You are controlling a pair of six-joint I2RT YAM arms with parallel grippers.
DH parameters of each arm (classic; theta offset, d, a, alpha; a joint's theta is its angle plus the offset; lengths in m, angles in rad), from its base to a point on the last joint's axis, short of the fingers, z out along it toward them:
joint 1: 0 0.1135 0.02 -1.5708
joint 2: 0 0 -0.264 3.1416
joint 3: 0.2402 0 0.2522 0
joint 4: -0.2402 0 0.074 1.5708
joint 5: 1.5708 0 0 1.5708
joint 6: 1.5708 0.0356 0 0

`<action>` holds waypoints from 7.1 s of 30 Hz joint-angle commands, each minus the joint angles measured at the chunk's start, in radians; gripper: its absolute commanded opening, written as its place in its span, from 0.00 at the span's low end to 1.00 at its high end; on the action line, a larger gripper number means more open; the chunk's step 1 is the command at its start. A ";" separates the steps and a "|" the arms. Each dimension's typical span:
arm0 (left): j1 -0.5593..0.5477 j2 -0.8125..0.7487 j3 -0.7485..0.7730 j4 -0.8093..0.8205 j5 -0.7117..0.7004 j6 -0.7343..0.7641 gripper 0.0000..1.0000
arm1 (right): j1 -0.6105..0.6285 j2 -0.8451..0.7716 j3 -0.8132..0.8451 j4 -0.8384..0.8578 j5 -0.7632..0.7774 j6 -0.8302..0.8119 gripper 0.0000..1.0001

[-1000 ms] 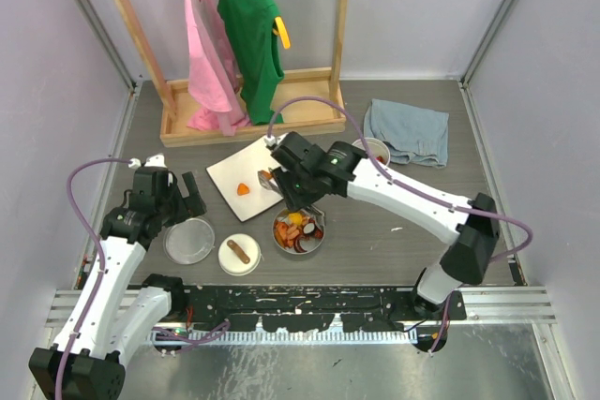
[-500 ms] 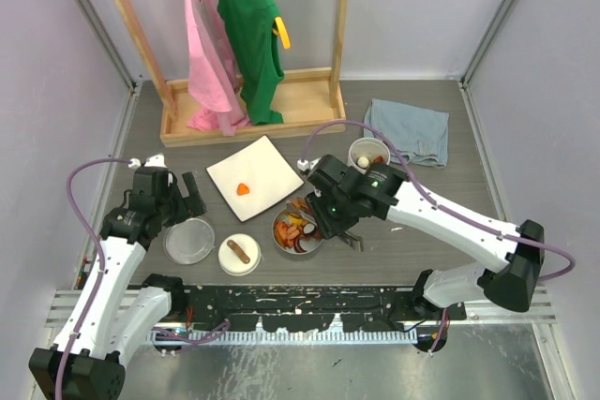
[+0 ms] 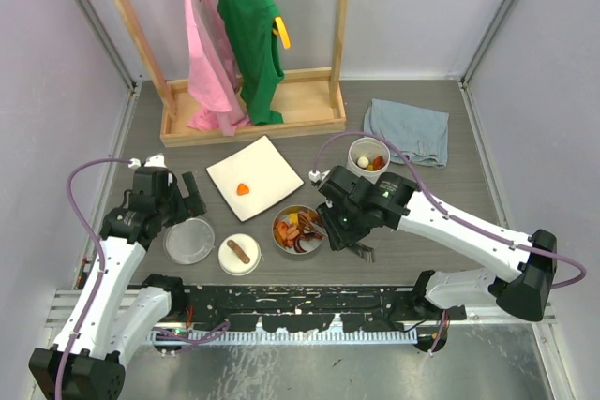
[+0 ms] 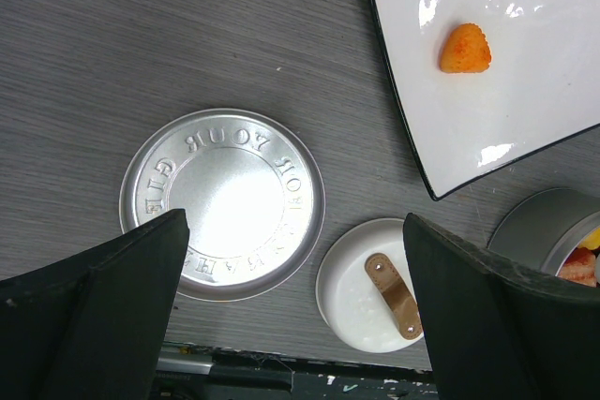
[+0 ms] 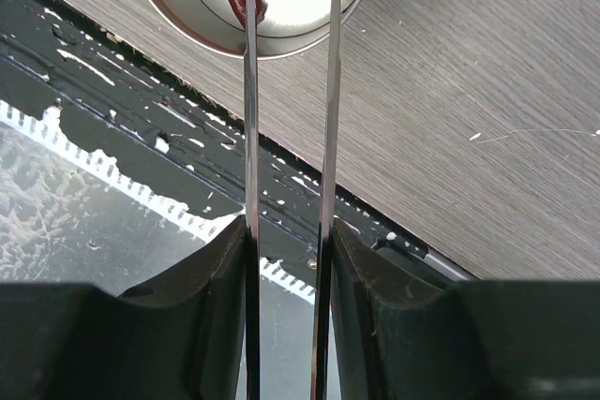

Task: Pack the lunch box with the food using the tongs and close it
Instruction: Place the fake food in the packing box, then pick up the fake food from the plate, then place the fake food in the packing box, then place the clamp at the center of the board.

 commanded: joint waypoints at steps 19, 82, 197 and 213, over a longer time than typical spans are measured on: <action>0.004 -0.017 0.004 0.046 0.016 0.005 0.98 | -0.004 0.015 0.091 0.016 0.099 0.028 0.55; 0.005 -0.009 0.004 0.048 0.006 0.005 0.98 | 0.060 0.833 0.738 0.124 0.155 -0.147 0.51; 0.004 0.001 0.006 0.044 0.019 0.004 0.98 | 0.020 -0.263 0.110 0.015 0.510 0.197 0.50; 0.004 0.000 0.006 0.042 0.017 0.004 0.98 | -0.007 -0.303 0.053 0.018 0.843 0.276 0.51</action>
